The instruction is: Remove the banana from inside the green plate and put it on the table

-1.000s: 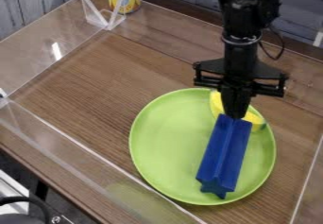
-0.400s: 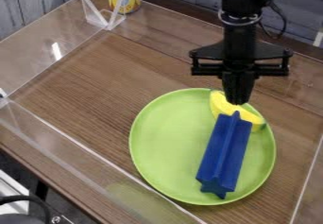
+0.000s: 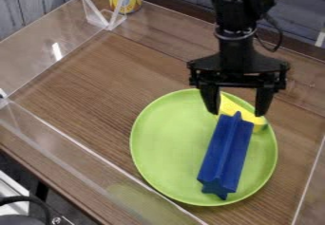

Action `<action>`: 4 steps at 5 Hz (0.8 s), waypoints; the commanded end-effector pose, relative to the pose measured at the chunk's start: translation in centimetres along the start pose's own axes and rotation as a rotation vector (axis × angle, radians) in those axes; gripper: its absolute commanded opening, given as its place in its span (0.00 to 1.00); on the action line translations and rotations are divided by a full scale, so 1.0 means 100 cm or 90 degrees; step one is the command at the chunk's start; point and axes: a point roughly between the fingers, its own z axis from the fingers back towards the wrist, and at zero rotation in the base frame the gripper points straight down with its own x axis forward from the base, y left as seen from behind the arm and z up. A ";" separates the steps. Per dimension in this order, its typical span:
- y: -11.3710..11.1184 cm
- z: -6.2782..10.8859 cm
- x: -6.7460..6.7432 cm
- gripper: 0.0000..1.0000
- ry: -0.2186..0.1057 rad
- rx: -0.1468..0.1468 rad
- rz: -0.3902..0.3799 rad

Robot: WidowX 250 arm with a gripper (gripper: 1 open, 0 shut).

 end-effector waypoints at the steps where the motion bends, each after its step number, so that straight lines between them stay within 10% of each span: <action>1: 0.005 0.003 0.007 1.00 -0.020 -0.007 0.006; 4: 0.001 -0.014 0.006 1.00 -0.014 0.003 0.012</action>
